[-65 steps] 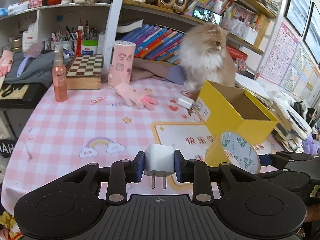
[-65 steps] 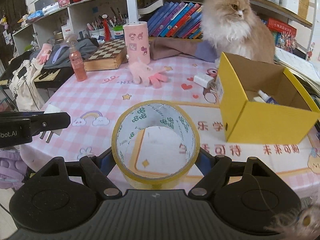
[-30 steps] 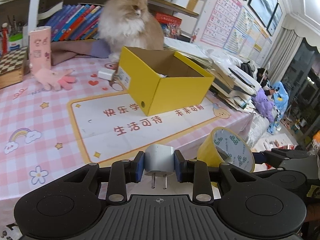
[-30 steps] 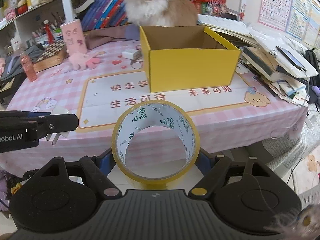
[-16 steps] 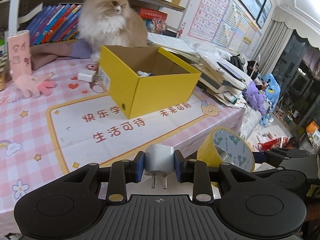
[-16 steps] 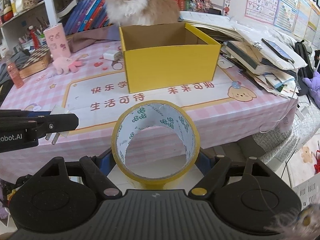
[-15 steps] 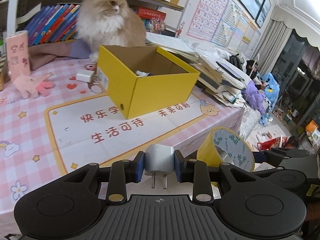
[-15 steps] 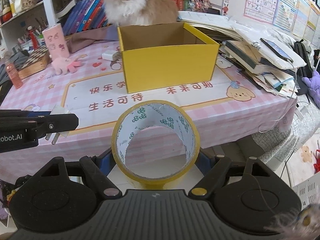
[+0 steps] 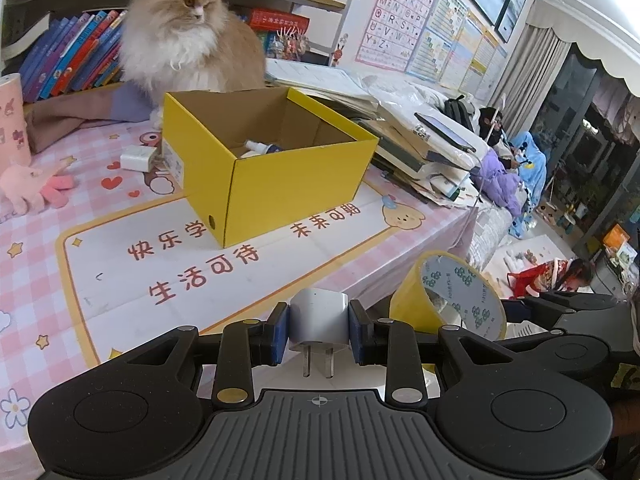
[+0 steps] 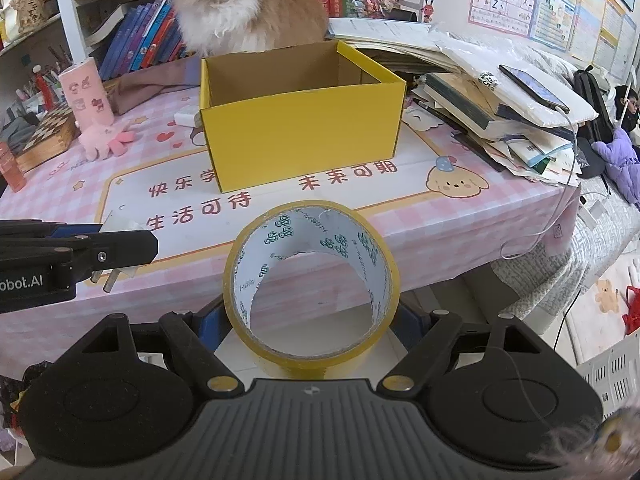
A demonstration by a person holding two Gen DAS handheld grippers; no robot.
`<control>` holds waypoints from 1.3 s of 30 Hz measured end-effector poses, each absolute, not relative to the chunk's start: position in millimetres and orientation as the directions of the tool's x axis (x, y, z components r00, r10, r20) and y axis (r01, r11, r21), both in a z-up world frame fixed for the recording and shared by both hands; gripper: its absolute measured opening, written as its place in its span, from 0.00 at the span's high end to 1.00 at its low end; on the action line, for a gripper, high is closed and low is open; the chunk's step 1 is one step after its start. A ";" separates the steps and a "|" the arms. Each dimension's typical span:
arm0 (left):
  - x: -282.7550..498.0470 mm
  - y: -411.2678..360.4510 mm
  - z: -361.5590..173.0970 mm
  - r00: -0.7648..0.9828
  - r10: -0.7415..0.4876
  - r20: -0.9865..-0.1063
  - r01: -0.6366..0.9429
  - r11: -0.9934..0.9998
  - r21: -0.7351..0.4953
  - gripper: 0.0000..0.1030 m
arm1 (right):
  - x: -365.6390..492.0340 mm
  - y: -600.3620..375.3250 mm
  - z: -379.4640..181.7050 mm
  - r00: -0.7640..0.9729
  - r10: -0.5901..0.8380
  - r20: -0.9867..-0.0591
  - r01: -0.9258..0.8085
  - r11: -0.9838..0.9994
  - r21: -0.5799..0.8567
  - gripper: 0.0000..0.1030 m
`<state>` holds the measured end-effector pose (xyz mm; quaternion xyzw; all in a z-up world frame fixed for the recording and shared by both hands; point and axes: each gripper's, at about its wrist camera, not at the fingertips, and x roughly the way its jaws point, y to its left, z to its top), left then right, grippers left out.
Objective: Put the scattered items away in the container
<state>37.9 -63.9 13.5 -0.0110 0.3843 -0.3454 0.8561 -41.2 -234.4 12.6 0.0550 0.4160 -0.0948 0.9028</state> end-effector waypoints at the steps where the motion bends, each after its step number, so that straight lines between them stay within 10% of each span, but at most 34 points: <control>1: 38.2 -65.2 13.3 0.465 -0.600 -0.651 0.583 0.761 -0.284 0.72 | -40.4 -236.0 12.2 0.635 -0.125 -0.762 0.217 0.976 0.021 0.22; 39: 87.8 -133.4 1.4 0.467 -0.553 -0.690 0.542 0.796 -0.271 0.72 | 21.8 -304.1 -5.8 0.597 -0.062 -0.800 0.167 0.985 0.049 0.22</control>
